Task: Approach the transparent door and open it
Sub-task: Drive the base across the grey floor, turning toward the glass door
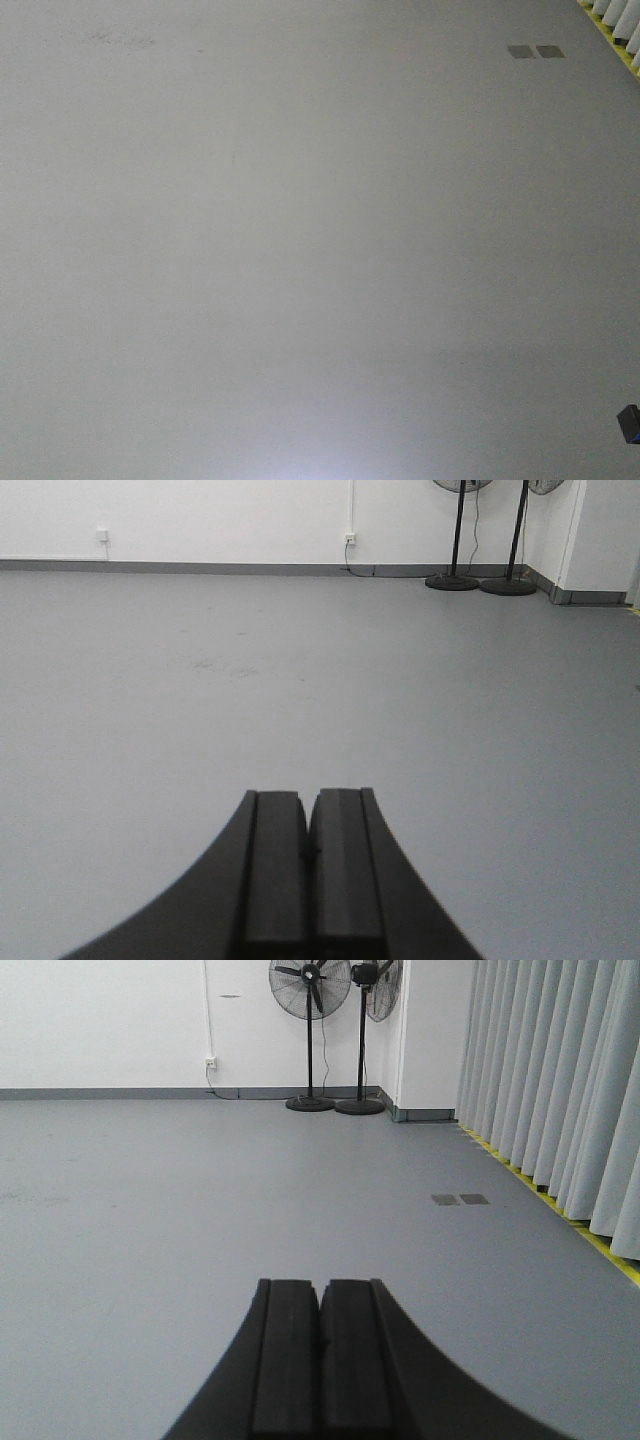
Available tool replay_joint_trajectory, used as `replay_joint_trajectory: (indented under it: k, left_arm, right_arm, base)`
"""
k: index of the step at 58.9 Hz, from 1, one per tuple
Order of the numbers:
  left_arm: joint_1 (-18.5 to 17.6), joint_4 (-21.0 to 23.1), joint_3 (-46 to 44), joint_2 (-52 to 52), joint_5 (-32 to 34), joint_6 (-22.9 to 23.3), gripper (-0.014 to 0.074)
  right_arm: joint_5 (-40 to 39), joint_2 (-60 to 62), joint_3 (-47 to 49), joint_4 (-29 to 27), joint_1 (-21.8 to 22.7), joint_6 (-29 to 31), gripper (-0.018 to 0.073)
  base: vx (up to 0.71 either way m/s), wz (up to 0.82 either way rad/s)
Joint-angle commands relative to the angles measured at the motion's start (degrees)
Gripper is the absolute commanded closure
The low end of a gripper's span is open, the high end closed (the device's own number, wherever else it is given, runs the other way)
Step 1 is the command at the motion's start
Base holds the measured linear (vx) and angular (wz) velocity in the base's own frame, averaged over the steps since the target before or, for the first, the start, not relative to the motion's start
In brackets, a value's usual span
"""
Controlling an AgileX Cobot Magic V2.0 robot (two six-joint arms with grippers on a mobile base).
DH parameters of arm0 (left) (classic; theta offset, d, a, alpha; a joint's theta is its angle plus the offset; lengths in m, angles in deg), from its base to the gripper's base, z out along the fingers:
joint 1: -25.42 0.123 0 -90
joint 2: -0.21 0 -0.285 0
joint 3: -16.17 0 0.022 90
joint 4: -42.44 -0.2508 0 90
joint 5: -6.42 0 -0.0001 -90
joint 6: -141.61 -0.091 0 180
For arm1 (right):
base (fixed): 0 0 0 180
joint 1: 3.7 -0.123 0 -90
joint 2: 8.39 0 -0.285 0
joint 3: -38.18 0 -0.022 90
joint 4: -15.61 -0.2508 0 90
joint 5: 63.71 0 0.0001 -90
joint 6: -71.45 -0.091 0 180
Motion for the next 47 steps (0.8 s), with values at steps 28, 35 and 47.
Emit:
replay_joint_trajectory:
  k: [28, 35, 47]
  left_arm:
    - [-0.31, 0.66, 0.94, -0.83, 4.58, 0.15, 0.0603]
    - [-0.31, 0.66, 0.94, -0.83, 4.58, 0.15, 0.0603]
    - [-0.31, 0.66, 0.94, -0.83, 4.58, 0.15, 0.0603]
  right_arm:
    - [-4.87, 0.9, -0.28, 0.34, 0.22, 0.39, 0.0566]
    - [-4.87, 0.9, -0.28, 0.29, 0.22, 0.39, 0.0566]
    - [-4.87, 0.9, -0.28, 0.29, 0.22, 0.39, 0.0566]
  base:
    - [0.0, 0.0]
    - [0.0, 0.0]
    - [0.0, 0.0]
